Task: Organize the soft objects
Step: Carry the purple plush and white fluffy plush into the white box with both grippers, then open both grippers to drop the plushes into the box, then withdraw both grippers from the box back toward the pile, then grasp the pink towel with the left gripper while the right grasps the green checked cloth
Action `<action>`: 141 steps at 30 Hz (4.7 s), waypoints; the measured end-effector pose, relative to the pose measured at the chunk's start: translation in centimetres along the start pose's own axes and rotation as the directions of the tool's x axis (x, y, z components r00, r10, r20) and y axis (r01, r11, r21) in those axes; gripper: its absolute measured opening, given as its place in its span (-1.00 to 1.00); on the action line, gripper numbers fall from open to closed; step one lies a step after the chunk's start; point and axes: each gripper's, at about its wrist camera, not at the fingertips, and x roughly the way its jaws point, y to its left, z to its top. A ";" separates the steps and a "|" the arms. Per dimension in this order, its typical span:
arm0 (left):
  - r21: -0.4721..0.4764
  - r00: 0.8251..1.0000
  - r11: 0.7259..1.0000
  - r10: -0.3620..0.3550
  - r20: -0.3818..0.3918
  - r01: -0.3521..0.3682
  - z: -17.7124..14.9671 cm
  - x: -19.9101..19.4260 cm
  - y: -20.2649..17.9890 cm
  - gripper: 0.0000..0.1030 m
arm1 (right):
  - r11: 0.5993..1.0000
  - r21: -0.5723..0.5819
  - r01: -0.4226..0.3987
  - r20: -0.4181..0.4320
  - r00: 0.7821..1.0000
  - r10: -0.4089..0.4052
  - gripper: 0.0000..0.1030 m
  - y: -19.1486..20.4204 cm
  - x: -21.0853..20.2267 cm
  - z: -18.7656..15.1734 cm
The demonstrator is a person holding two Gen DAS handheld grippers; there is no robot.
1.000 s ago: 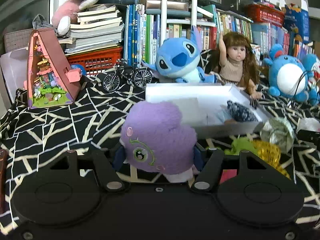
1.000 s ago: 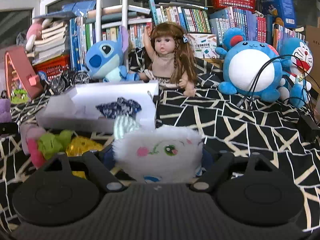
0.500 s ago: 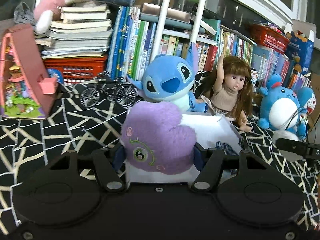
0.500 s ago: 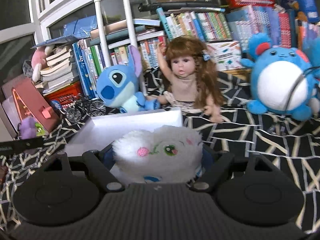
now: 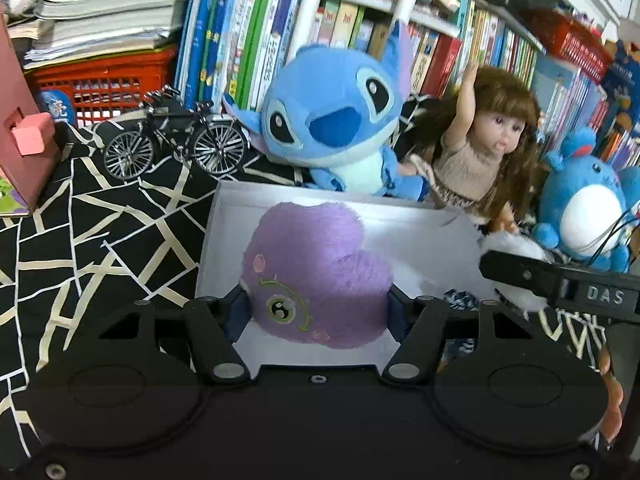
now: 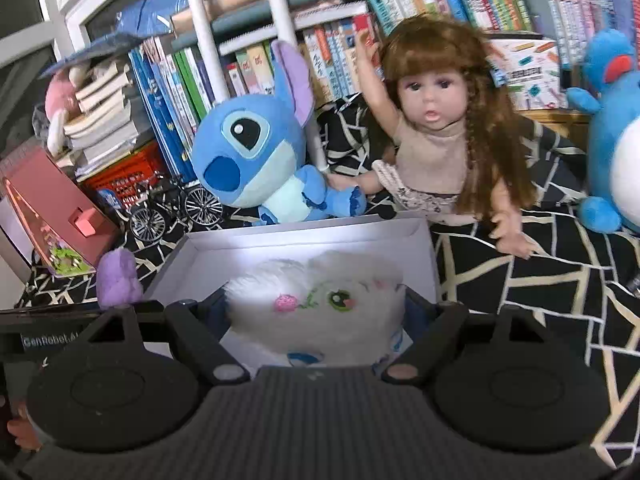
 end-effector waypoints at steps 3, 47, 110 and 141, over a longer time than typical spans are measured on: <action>0.015 1.000 1.000 0.013 -0.019 -0.013 -0.2 1.4 -0.1 0.23 | 1.000 -0.013 0.027 -0.026 0.999 -0.027 0.61 0.2 1.6 0.0; 0.052 0.998 0.997 0.058 -0.023 -0.057 -1.5 2.8 -0.5 0.71 | 0.998 0.067 -0.011 -0.035 0.999 0.013 0.94 -0.7 4.3 -2.1; 0.107 0.974 0.992 0.040 0.224 -0.065 -14.3 -11.4 -1.5 0.98 | 0.990 -0.140 0.028 0.297 0.955 0.015 1.00 0.8 -12.1 -14.3; 0.067 0.974 0.991 0.099 0.203 -0.115 -16.6 -10.8 0.1 0.97 | 0.979 -0.071 0.189 0.220 0.961 -0.169 1.00 -1.5 -9.7 -15.7</action>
